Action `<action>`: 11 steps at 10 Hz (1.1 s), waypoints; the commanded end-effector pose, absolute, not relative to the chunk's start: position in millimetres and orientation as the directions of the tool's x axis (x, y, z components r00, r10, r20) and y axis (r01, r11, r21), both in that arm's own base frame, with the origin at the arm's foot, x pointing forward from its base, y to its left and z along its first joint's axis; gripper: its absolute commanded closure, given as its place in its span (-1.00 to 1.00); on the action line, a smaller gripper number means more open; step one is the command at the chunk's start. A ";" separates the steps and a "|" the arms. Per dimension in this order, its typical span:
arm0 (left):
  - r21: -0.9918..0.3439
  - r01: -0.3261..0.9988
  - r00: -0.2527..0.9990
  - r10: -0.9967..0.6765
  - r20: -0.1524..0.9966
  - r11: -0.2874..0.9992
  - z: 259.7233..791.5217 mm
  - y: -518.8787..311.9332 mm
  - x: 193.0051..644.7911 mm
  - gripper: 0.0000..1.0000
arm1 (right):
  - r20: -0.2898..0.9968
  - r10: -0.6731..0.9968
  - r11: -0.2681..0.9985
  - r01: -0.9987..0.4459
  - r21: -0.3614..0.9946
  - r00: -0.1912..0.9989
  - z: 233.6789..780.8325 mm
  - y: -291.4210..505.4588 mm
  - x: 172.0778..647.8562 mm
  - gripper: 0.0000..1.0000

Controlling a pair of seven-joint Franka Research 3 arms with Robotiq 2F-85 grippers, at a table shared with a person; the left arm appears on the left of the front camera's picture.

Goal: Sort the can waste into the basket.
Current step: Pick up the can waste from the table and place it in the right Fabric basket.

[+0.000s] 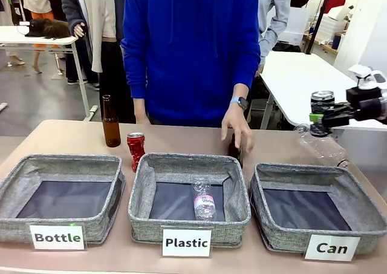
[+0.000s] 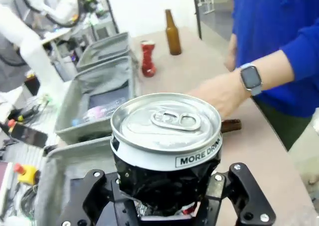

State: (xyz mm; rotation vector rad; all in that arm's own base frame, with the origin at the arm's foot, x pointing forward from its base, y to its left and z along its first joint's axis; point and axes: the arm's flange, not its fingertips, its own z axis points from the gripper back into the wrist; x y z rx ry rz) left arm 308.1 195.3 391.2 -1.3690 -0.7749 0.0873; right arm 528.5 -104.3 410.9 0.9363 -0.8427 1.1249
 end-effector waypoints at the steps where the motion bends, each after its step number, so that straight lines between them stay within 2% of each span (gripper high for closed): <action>1: -0.891 0.389 0.754 0.475 0.454 0.234 391.3 196.1 306.1 -1.00 | 0.833 0.506 0.094 -0.975 0.204 0.223 444.1 -89.6 470.5 1.00; 3: -0.891 0.389 0.754 0.475 0.454 0.234 391.3 196.1 306.1 -1.00 | 0.707 0.698 0.025 -0.991 0.129 0.109 466.1 -65.1 420.0 1.00; 5: -0.891 0.389 0.754 0.475 0.454 0.234 391.3 196.1 306.1 -1.00 | 0.553 0.829 0.006 -0.992 0.126 0.075 468.6 -39.2 380.1 1.00; 7: -0.891 0.389 0.754 0.475 0.454 0.234 391.3 196.1 306.1 -1.00 | 0.446 0.892 0.019 -0.992 0.125 0.074 458.1 -16.4 363.9 1.00; 9: -0.891 0.389 0.754 0.475 0.454 0.234 391.3 196.1 306.1 -1.00 | 0.346 0.922 0.139 -0.983 0.121 0.173 442.0 1.2 364.7 1.00; 11: -0.891 0.389 0.754 0.475 0.454 0.234 391.3 196.1 306.1 -1.00 | 0.295 0.941 0.133 -0.982 0.133 0.167 439.8 8.0 360.5 1.00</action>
